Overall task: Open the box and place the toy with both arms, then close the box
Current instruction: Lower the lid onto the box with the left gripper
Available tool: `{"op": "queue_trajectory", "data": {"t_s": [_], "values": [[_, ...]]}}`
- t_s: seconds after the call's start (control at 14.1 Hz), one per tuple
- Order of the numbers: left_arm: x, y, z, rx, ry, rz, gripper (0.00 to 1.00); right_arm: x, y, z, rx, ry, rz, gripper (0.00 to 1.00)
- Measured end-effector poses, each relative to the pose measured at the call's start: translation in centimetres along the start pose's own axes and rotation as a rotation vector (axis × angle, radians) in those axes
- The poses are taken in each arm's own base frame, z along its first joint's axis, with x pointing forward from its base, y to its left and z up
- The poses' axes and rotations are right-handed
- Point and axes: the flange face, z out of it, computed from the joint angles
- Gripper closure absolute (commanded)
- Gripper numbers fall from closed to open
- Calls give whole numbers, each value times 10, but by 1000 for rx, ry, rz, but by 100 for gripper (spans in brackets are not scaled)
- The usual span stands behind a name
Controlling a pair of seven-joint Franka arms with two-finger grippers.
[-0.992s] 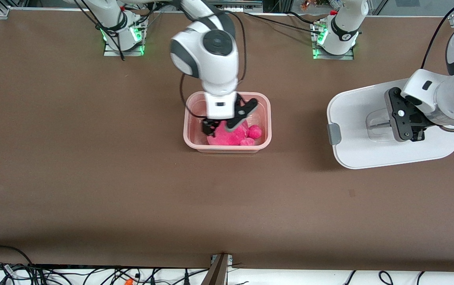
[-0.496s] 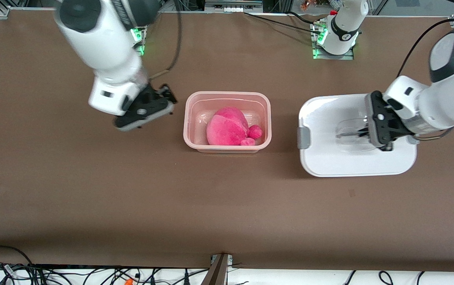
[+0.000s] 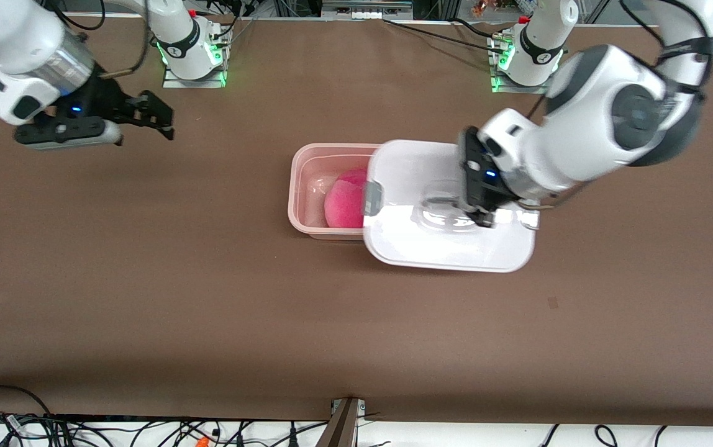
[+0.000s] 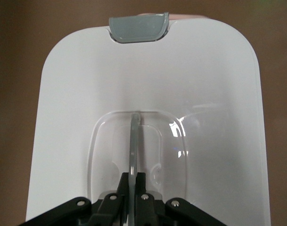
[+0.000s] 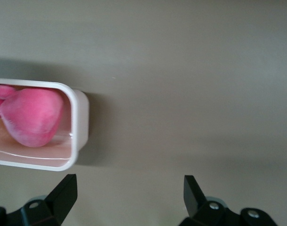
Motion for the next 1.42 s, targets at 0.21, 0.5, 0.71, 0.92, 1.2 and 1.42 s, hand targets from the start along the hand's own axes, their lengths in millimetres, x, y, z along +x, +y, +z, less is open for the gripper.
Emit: {"op": "queue_trajectory", "data": {"t_s": [0.21, 0.5, 0.71, 0.92, 1.2, 1.42], "values": [[74, 20, 65, 41, -21, 115, 100, 12, 72, 3, -5, -13, 95, 0], [108, 39, 126, 149, -8, 109, 100, 16, 83, 9, -9, -26, 84, 0], [112, 63, 170, 160, -43, 68, 100, 16, 79, 8, -13, -24, 76, 0], [117, 75, 184, 176, -88, 59, 100, 18, 81, 5, -17, -14, 79, 0], [115, 81, 194, 165, -107, 69, 100, 22, 85, 1, -43, -1, 80, 0], [119, 90, 201, 153, -113, 80, 100, 22, 87, -1, -66, 3, 80, 0]]}}
